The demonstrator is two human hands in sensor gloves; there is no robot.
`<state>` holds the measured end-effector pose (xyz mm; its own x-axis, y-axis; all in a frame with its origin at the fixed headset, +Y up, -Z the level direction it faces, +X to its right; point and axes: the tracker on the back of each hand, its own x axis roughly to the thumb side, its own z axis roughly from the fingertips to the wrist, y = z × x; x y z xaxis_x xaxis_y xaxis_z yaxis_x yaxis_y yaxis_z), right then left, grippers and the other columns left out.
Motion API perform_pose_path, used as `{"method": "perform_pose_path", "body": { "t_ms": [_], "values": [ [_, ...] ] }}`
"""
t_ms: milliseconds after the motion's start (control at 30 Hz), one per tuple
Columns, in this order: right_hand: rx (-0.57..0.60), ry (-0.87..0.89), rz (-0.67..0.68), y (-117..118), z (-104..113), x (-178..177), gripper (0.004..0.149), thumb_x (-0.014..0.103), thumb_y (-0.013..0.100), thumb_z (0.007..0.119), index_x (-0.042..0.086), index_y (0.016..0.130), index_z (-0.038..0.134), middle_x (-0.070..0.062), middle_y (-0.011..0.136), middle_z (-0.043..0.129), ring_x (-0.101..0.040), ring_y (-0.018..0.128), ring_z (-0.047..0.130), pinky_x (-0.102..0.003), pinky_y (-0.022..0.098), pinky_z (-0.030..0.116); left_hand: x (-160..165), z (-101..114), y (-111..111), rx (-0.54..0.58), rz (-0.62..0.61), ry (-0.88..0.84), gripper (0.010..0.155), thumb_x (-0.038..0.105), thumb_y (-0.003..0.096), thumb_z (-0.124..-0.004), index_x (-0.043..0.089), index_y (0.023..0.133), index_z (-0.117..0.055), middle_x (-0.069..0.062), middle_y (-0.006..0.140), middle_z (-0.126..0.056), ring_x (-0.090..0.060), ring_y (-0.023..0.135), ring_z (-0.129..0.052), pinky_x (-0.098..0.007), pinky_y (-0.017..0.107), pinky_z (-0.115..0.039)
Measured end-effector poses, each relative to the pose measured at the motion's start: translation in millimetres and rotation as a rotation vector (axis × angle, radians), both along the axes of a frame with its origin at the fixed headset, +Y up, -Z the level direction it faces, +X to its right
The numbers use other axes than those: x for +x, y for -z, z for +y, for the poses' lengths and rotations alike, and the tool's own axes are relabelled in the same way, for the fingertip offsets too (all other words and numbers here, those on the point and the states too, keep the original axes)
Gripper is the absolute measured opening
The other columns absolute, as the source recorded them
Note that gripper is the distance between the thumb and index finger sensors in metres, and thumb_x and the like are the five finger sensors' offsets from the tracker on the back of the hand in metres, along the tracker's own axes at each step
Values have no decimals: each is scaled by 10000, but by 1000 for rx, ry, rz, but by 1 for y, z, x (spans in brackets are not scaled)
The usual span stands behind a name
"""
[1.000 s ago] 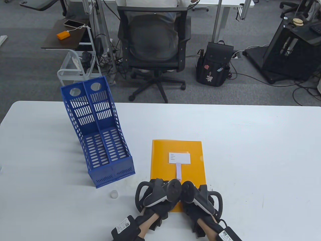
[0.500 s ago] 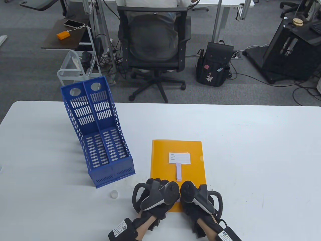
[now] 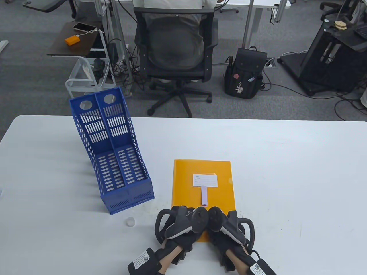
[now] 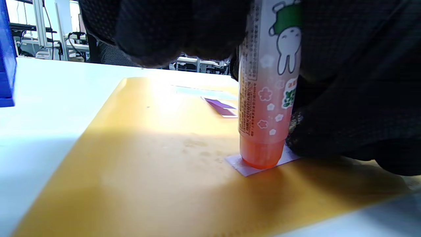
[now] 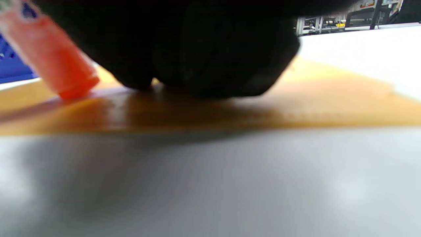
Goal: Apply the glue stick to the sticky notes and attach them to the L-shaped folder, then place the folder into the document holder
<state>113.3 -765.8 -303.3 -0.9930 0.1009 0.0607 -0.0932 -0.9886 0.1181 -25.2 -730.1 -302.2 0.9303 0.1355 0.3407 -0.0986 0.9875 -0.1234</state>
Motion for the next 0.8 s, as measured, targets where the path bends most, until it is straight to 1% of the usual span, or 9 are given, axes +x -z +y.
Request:
{"method": "perform_pose_path", "body": {
  "t_ms": [100, 233, 333, 400, 467, 533, 567, 633, 800],
  "values": [
    [0, -4, 2, 0, 0, 0, 401, 382, 488, 866, 94, 766, 868, -85, 526, 955, -217, 225, 980, -290, 100, 828, -10, -1, 1, -21, 12, -33, 455, 549, 454, -849, 257, 798, -902, -36, 470, -951, -209, 473, -931, -583, 642, -695],
    [1, -25, 8, 0, 0, -2, 408, 382, 490, 860, 84, 769, 862, -86, 532, 953, -222, 230, 980, -293, 103, 828, -27, -2, -1, -7, 0, -84, 485, 567, 437, -840, 250, 795, -920, -22, 469, -993, -200, 460, -977, -577, 617, -731],
    [11, -54, 15, -2, 1, -5, 417, 384, 491, 858, 74, 771, 861, -87, 534, 957, -226, 232, 982, -296, 104, 829, -41, -2, -3, -9, 15, -165, 542, 550, 448, -819, 172, 826, -914, -35, 510, -1026, -218, 484, -1014, -583, 625, -729],
    [20, -78, 17, -3, 1, -8, 426, 386, 493, 855, 66, 774, 860, -89, 536, 958, -227, 233, 983, -297, 103, 829, -52, -5, -2, -17, 36, -250, 569, 516, 463, -788, 138, 880, -869, -64, 608, -1027, -249, 552, -1019, -598, 638, -709],
    [28, -98, 20, -4, 1, -10, 436, 385, 495, 852, 54, 779, 858, -92, 536, 959, -227, 234, 983, -296, 104, 829, -60, -11, 0, -93, 69, -328, 619, 467, 483, -735, 100, 982, -745, -97, 746, -952, -281, 668, -959, -624, 670, -648],
    [39, -110, 22, -5, 1, -13, 446, 380, 495, 851, 39, 783, 855, -100, 533, 959, -225, 235, 984, -295, 103, 830, -64, -21, 5, -249, 42, -381, 643, 382, 511, -715, 131, 1074, -532, -111, 902, -757, -301, 825, -790, -656, 721, -520],
    [43, -115, 24, -5, 1, -14, 444, 374, 496, 851, 37, 784, 856, -104, 532, 959, -226, 236, 985, -295, 103, 830, -65, -24, 6, -277, 47, -381, 643, 356, 518, -704, 142, 1079, -476, -110, 931, -696, -304, 863, -736, -669, 735, -468],
    [45, -121, 24, -6, 1, -15, 436, 370, 497, 849, 42, 785, 857, -106, 534, 958, -224, 238, 986, -293, 104, 830, -68, -30, 8, -275, 61, -373, 631, 344, 511, -714, 155, 1068, -485, -106, 942, -671, -307, 887, -704, -688, 739, -426],
    [43, -125, 22, -6, 1, -15, 422, 371, 499, 849, 65, 789, 858, -103, 538, 960, -227, 244, 987, -293, 106, 831, -70, -33, 8, -228, 85, -265, 618, 420, 487, -720, 134, 1016, -578, -77, 887, -770, -292, 861, -796, -651, 718, -525]
  ]
}}
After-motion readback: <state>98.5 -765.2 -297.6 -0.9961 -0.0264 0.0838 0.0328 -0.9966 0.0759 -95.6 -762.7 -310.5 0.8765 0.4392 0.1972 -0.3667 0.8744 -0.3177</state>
